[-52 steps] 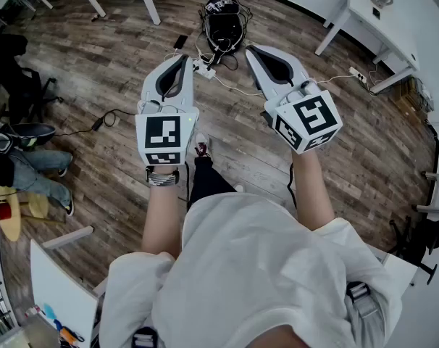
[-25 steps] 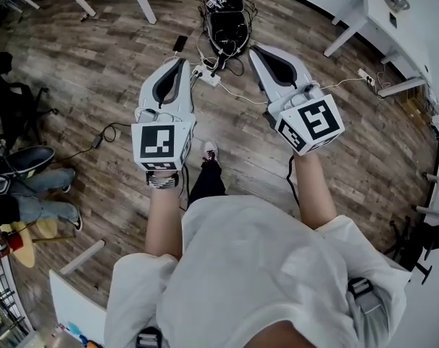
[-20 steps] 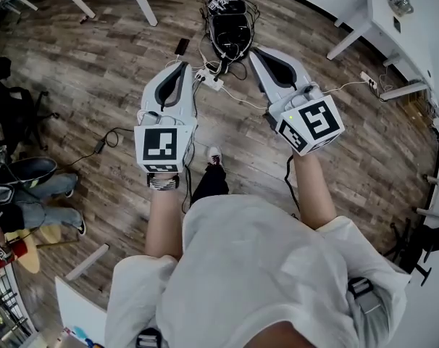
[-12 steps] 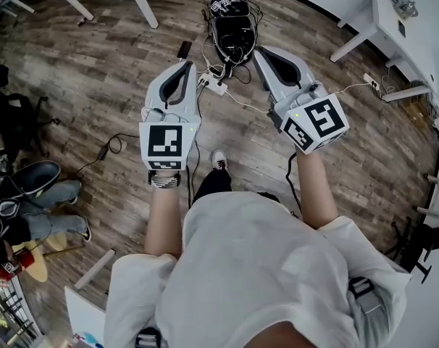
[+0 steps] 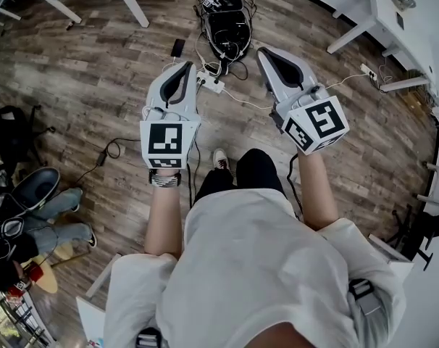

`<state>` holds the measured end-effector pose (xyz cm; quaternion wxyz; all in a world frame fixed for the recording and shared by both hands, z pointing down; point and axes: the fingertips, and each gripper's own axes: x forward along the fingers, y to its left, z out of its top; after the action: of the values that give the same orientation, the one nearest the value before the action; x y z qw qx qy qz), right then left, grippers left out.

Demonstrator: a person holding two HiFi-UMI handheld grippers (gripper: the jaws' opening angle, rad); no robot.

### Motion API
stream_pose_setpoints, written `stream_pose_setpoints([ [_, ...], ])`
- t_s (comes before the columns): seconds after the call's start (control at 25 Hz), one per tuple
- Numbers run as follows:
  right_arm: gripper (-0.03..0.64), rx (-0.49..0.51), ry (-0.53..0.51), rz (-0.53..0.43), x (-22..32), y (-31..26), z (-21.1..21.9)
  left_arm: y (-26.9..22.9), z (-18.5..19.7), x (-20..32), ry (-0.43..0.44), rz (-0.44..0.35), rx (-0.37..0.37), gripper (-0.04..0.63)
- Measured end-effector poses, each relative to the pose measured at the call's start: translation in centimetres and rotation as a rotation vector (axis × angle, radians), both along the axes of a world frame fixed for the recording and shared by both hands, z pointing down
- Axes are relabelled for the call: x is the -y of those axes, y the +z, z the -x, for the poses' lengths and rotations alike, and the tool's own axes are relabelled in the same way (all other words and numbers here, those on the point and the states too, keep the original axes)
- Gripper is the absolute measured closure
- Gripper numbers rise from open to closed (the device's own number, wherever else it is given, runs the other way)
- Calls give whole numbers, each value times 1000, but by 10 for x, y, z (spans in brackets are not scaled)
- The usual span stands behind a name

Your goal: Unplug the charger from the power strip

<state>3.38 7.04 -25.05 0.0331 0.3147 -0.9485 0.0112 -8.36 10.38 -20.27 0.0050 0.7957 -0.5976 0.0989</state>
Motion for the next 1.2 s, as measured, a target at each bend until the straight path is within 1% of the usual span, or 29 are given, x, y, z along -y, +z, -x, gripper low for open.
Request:
stream_pose_setpoints([
  [0.2, 615, -10, 7, 23, 25, 17, 0, 23, 3, 23, -3, 39, -11, 591],
  [0.48, 615, -26, -53, 28, 62, 31, 16, 45, 18, 63, -33, 72, -2, 591],
  [0.6, 615, -25, -36, 31, 84, 38, 16, 52, 19, 79, -33, 78, 0, 592],
  [0.68, 615, -41, -33, 32, 96, 48, 19, 60, 21, 89, -34, 89, -1, 591],
  [0.84, 615, -76, -58, 51, 115, 70, 23, 80, 21, 106, -39, 122, 0, 591],
  [1.08, 615, -92, -57, 99, 147, 108, 27, 111, 24, 133, -48, 170, -3, 591],
  [1.2, 615, -103, -61, 111, 161, 131, 31, 132, 28, 146, -39, 177, -7, 591],
])
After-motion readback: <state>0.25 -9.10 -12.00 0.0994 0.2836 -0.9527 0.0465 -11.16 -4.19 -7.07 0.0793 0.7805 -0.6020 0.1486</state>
